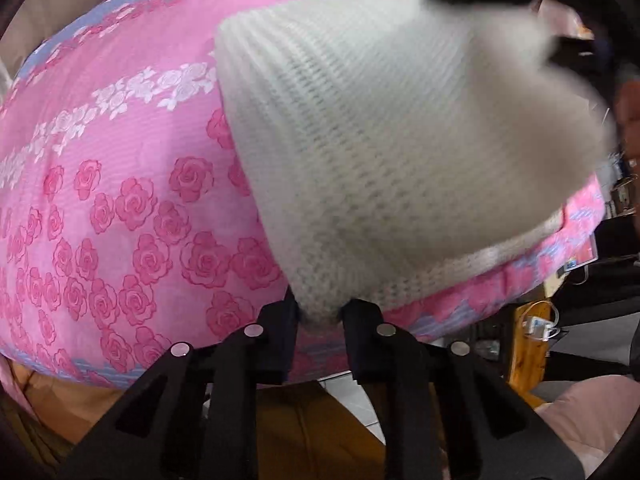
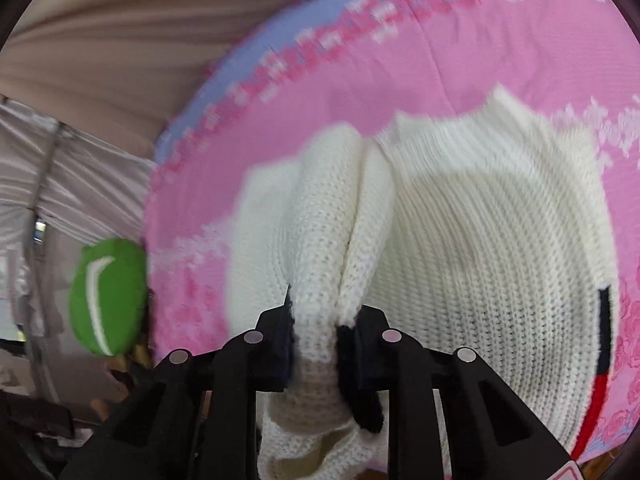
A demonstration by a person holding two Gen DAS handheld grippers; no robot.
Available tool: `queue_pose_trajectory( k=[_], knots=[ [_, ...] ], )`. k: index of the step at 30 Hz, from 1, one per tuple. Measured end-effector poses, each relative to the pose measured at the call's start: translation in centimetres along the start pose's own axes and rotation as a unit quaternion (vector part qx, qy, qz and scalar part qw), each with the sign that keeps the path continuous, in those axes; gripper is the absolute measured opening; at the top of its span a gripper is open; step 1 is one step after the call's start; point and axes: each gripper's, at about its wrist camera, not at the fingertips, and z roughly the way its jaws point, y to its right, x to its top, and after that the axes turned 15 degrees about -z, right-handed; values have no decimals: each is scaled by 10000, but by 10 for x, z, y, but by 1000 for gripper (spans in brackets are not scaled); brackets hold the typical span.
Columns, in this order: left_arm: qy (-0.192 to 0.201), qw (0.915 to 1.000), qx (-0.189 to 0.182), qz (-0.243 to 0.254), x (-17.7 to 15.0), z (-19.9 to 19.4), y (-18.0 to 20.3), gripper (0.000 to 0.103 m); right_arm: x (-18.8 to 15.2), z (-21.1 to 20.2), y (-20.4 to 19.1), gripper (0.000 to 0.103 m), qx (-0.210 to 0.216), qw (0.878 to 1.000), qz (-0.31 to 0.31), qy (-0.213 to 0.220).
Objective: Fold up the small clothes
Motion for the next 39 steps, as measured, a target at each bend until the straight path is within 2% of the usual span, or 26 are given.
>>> queue_pose_trajectory(
  k=[2, 4, 6, 7, 8, 9, 10, 11, 13, 16, 17, 18, 20, 22, 24, 26, 27, 29, 31, 32, 33, 35, 36, 38, 39],
  knots=[
    [42, 9997, -183, 181, 2, -9, 9, 19, -1, -42, -1, 19, 83, 9990, -49, 446],
    [28, 9986, -216, 479, 3, -11, 22, 21, -9, -67, 9, 19, -274, 9977, -142, 607],
    [-112, 9965, -286, 773, 3, -9, 35, 25, -26, -68, 42, 20, -908, 9950, -81, 406],
    [-189, 9951, -312, 924, 3, -9, 41, 27, -37, -57, 69, 20, -1124, 9935, 109, 165],
    [-227, 9941, -292, 1018, 2, -10, 46, 34, -46, -44, 91, 21, -1210, 9922, 287, -75],
    [-203, 9935, -225, 1094, 3, -14, 49, 39, -60, -32, 116, 20, -1166, 9918, 508, -154],
    [-138, 9934, -218, 1116, 4, -20, 49, 40, -66, -36, 124, 20, -895, 9939, 634, 130],
    [-90, 9936, -256, 1100, 6, -25, 49, 43, -67, -41, 126, 23, -772, 9939, 758, 214],
    [-20, 9951, -344, 928, 12, -39, 44, 48, -65, -57, 114, 34, -822, 9931, 769, 318],
    [77, 9964, -452, 715, 18, -55, 38, 52, -69, -83, 89, 47, -1072, 9930, 320, 368],
    [156, 9962, -487, 702, 19, -62, 38, 57, -75, -91, 83, 56, -1031, 9935, 257, 400],
    [317, 9958, -519, 689, 20, -69, 38, 64, -81, -95, 80, 60, -986, 9940, 254, 403],
    [497, 9940, -676, 696, 21, -82, 41, 71, -97, -98, 78, 61, -859, 9950, 367, 344],
    [584, 9927, -792, 699, 24, -89, 43, 75, -114, -90, 81, 62, -536, 9957, 726, 198],
    [593, 9934, -645, 738, 28, -82, 48, 77, -128, -79, 81, 62, -92, 9951, 980, 128],
    [555, 9949, -425, 727, 33, -70, 55, 77, -132, -68, 79, 62, -77, 9950, 989, 60],
    [526, 9956, -328, 701, 36, -62, 60, 77, -130, -62, 77, 50, -245, 9959, 866, 12],
    [507, 9967, -157, 616, 40, -53, 66, 77, -121, -64, 69, 11, -610, 9960, 653, 71],
    [569, 9967, 7, 579, 40, -47, 70, 77, -112, -94, 59, 9, -626, 9941, 532, 704],
    [576, 9965, 72, 600, 40, -43, 72, 77, -109, -114, 52, 9, -768, 9917, 362, 968],
    [562, 9961, 159, 659, 39, -38, 74, 77, -105, -122, 50, 9, -943, 9900, 254, 1019],
    [509, 9951, 371, 761, 37, -25, 76, 77, -109, -122, 57, 9, -1212, 9892, 131, 819],
    [461, 9947, 491, 782, 36, -17, 75, 77, -117, -107, 73, 9, -1404, 9889, 160, 463],
    [304, 9952, 609, 708, 37, -2, 72, 77, -135, -72, 101, 10, -1447, 9887, 326, -197],
    [241, 9956, 653, 626, 37, 2, 68, 77, -139, -67, 106, 10, -1325, 9901, 422, -180]
  ],
)
